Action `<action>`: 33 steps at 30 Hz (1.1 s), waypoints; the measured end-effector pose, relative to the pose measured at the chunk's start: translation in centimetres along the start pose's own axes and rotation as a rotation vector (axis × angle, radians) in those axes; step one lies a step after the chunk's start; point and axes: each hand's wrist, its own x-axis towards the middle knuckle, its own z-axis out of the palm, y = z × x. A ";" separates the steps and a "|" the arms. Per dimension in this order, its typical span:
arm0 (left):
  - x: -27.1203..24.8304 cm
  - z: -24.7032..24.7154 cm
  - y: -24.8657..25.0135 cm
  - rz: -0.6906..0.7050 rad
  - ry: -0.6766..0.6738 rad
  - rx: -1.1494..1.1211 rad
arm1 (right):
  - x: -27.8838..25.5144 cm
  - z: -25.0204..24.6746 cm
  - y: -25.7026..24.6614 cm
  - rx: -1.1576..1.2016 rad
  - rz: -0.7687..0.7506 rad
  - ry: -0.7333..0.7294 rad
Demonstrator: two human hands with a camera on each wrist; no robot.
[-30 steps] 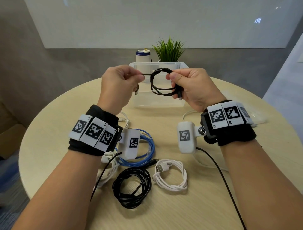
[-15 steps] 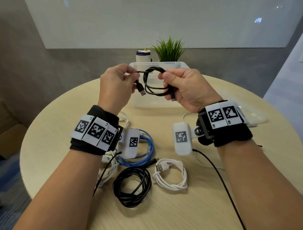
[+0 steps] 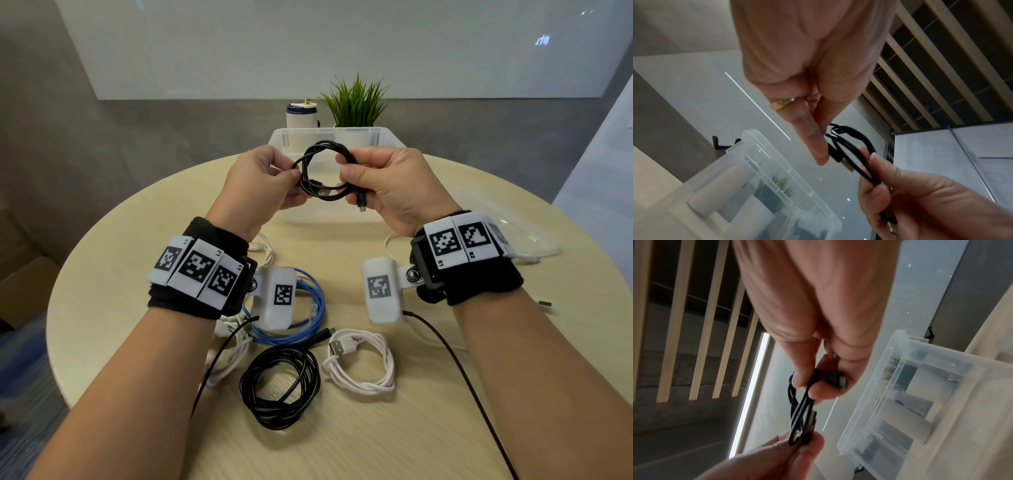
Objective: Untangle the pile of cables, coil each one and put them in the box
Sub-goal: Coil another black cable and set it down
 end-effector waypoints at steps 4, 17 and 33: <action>0.0 -0.3 0.1 -0.002 -0.078 0.045 | 0.2 0.1 0.3 -0.031 -0.026 0.057; -0.5 -0.2 0.5 -0.039 -0.127 -0.207 | 0.3 -0.1 0.5 -0.098 -0.070 0.113; -0.5 -0.1 0.5 0.022 -0.167 -0.244 | 0.3 0.2 0.5 -0.042 -0.076 0.115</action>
